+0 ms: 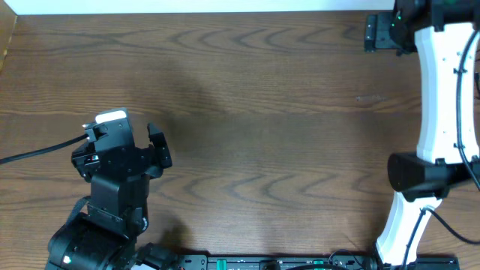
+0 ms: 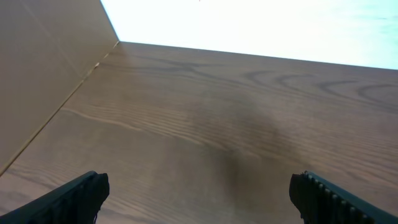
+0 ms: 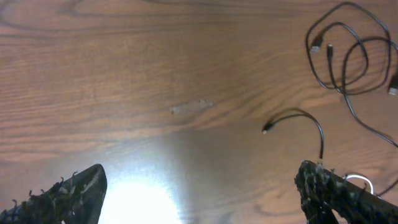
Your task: Untangle cables
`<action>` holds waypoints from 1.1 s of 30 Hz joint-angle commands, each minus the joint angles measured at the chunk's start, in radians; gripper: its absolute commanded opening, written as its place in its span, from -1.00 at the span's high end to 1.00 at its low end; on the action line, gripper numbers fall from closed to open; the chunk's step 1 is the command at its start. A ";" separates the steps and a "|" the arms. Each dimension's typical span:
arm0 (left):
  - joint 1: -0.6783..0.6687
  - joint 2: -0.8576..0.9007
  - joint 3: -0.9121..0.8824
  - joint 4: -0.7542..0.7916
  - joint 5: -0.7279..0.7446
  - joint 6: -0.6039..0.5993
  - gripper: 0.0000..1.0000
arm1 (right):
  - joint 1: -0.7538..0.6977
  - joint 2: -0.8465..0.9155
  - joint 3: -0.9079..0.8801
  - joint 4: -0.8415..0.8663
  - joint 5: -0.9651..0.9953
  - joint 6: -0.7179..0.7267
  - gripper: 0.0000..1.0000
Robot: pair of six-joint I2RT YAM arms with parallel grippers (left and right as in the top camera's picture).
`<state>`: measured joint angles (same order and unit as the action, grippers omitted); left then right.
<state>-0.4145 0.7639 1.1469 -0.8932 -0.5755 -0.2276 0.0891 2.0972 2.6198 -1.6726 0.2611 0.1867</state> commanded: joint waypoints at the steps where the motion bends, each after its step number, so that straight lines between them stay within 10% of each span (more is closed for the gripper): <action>1: 0.010 -0.003 0.017 -0.006 -0.017 0.013 -0.96 | -0.002 -0.076 0.002 -0.026 -0.019 0.018 -0.87; 22: 0.010 -0.004 0.017 -0.005 -0.015 -0.013 -0.96 | -0.022 -0.717 -1.017 0.443 -0.019 -0.047 -0.99; 33: 0.010 -0.004 0.018 0.010 -0.011 -0.017 -0.96 | -0.022 -0.884 -1.096 0.555 -0.036 -0.091 -0.98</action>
<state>-0.4084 0.7639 1.1469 -0.8883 -0.5751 -0.2359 0.0711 1.2148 1.5368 -1.1301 0.2382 0.1165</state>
